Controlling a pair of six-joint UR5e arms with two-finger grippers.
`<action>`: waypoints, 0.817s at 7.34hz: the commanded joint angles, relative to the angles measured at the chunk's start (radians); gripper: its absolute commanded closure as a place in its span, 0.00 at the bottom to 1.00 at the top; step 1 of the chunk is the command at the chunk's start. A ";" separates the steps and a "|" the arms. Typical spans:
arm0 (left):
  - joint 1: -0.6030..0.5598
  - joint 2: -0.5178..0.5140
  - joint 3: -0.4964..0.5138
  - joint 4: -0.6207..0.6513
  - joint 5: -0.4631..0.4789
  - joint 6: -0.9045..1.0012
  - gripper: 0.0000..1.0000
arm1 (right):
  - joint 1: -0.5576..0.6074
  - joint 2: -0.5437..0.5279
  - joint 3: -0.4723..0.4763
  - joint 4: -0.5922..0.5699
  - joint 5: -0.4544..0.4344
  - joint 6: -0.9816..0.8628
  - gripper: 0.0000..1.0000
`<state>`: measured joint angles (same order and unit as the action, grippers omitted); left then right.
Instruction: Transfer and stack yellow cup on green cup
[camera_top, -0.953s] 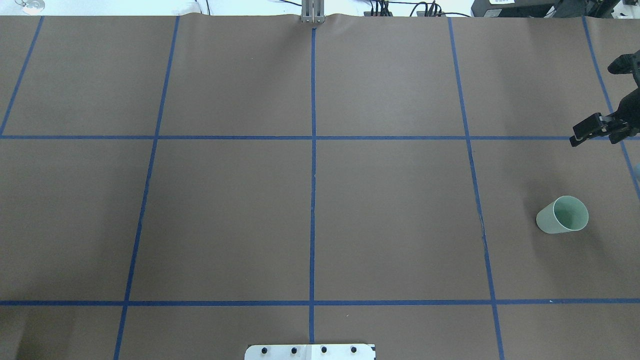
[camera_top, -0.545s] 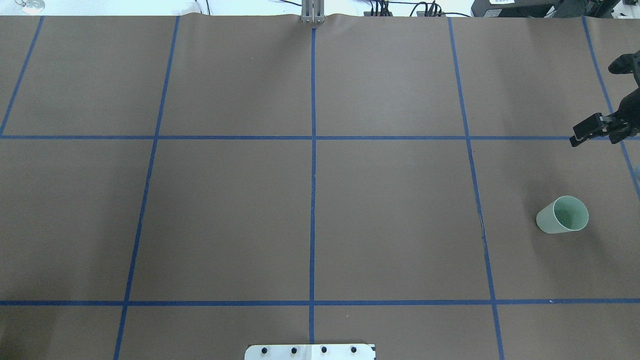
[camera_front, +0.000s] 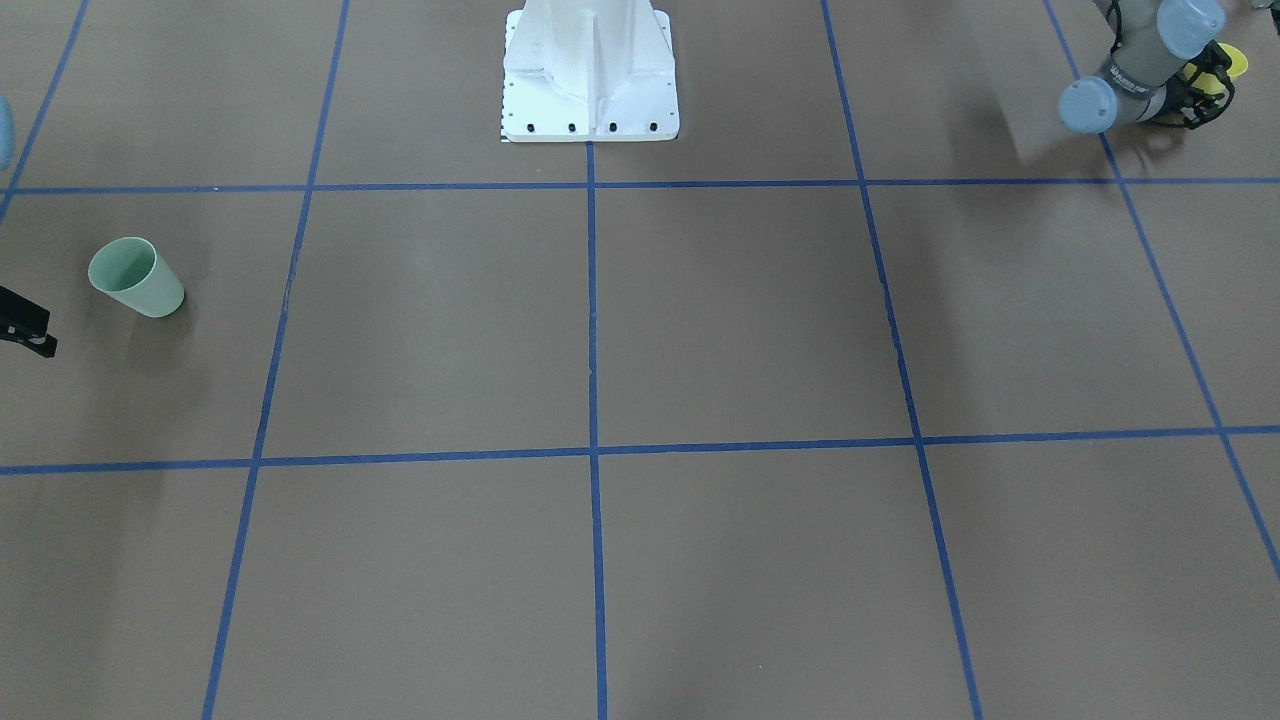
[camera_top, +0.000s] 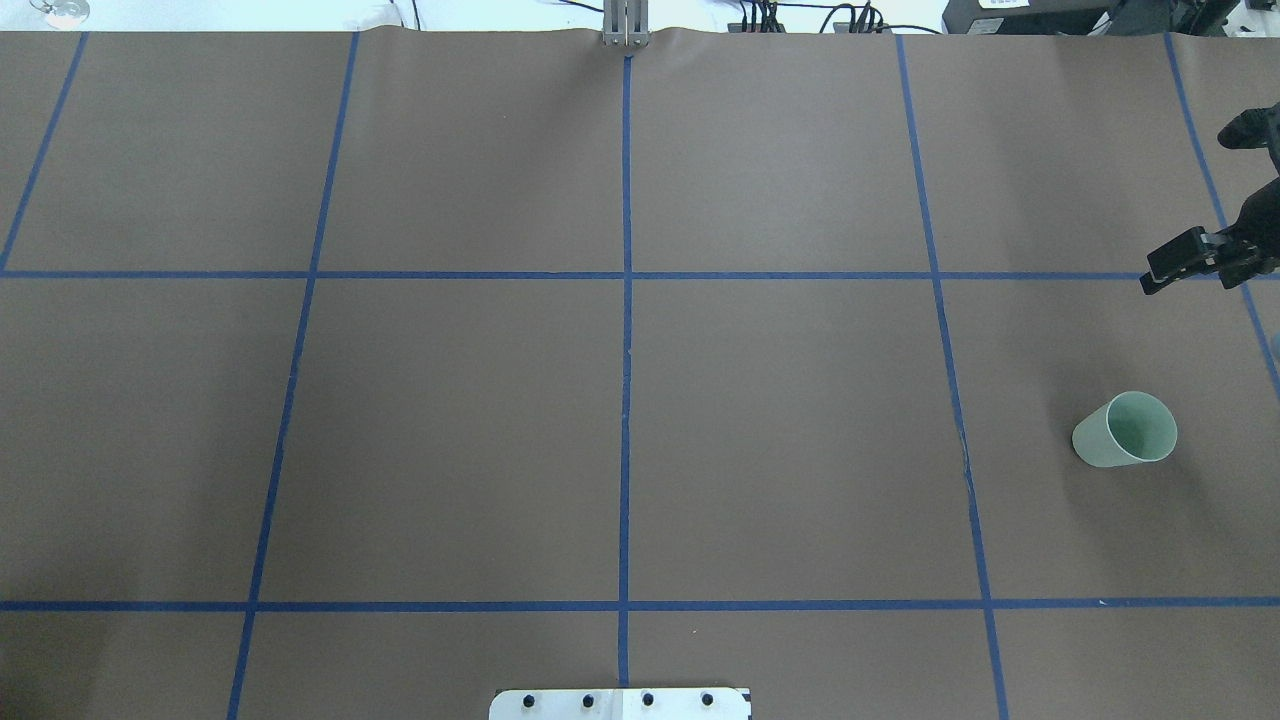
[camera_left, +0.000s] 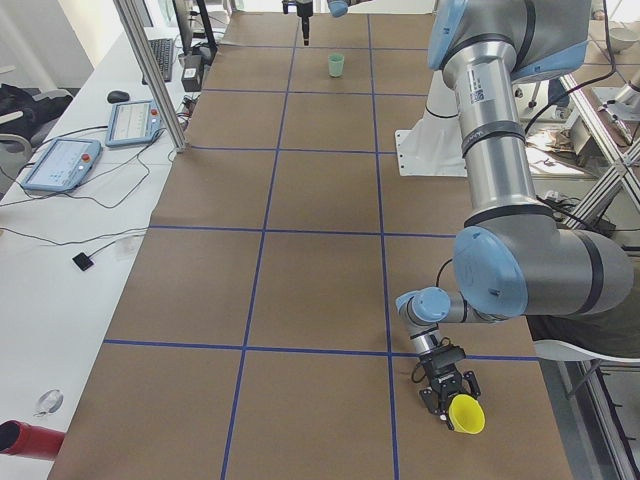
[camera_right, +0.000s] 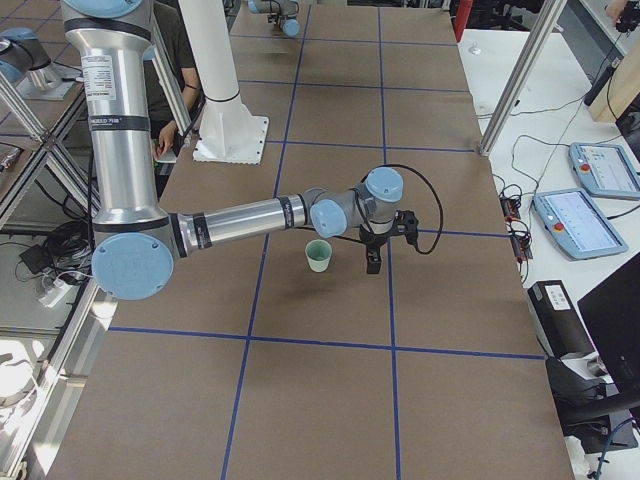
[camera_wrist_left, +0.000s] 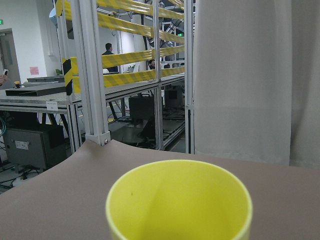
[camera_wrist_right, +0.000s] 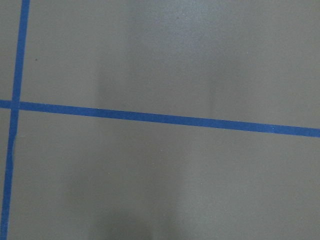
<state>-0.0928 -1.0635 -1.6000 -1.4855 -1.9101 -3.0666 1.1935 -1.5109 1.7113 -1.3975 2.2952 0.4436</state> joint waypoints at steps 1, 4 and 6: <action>-0.002 0.077 0.014 -0.054 0.057 0.098 0.94 | 0.000 -0.003 -0.001 0.000 0.003 0.001 0.00; -0.161 0.099 0.041 -0.061 0.245 0.332 0.94 | 0.000 -0.006 -0.001 0.000 0.006 0.001 0.00; -0.414 0.021 0.040 -0.061 0.446 0.603 0.93 | 0.000 -0.006 -0.002 0.000 0.006 0.001 0.00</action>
<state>-0.3526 -0.9923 -1.5608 -1.5460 -1.5834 -2.6282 1.1934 -1.5166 1.7094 -1.3974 2.3009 0.4448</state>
